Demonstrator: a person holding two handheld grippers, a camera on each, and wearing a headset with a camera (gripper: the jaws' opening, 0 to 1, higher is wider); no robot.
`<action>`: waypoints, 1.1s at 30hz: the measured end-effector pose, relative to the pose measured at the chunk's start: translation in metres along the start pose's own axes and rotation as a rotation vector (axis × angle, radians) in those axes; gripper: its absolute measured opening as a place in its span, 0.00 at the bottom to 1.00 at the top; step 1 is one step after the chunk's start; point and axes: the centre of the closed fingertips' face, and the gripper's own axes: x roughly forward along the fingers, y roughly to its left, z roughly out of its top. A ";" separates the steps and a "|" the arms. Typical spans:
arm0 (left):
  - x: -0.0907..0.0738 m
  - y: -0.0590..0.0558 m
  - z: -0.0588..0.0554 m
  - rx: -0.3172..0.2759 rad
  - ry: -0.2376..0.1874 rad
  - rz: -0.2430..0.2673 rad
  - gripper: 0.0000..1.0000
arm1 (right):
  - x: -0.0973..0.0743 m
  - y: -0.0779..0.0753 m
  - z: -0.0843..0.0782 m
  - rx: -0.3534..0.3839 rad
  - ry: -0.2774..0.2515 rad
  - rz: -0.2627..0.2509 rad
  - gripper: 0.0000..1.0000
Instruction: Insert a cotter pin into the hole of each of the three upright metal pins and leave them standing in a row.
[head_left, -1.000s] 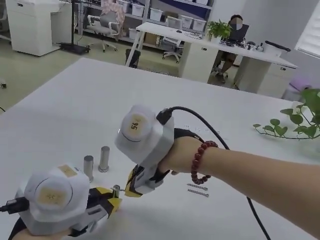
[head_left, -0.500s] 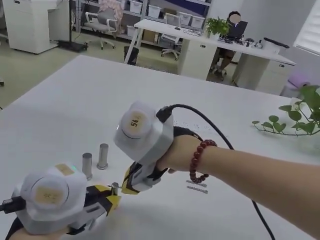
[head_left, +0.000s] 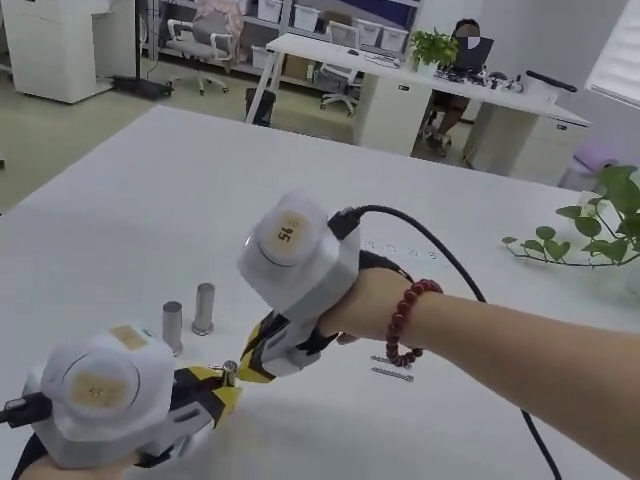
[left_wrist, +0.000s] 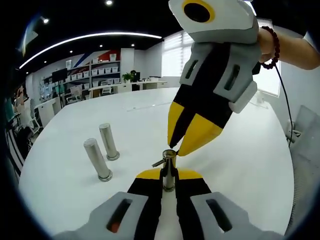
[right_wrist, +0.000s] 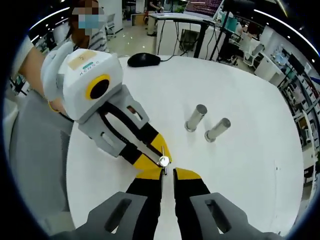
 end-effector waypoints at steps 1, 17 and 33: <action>0.000 0.000 0.000 0.001 0.000 -0.001 0.07 | -0.001 -0.001 -0.001 0.001 0.001 -0.002 0.10; 0.001 -0.001 0.000 0.000 -0.001 -0.004 0.07 | 0.001 0.006 -0.007 -0.009 -0.001 0.015 0.05; 0.002 -0.001 0.000 -0.007 -0.008 -0.002 0.07 | 0.002 0.006 0.001 -0.038 -0.016 0.012 0.04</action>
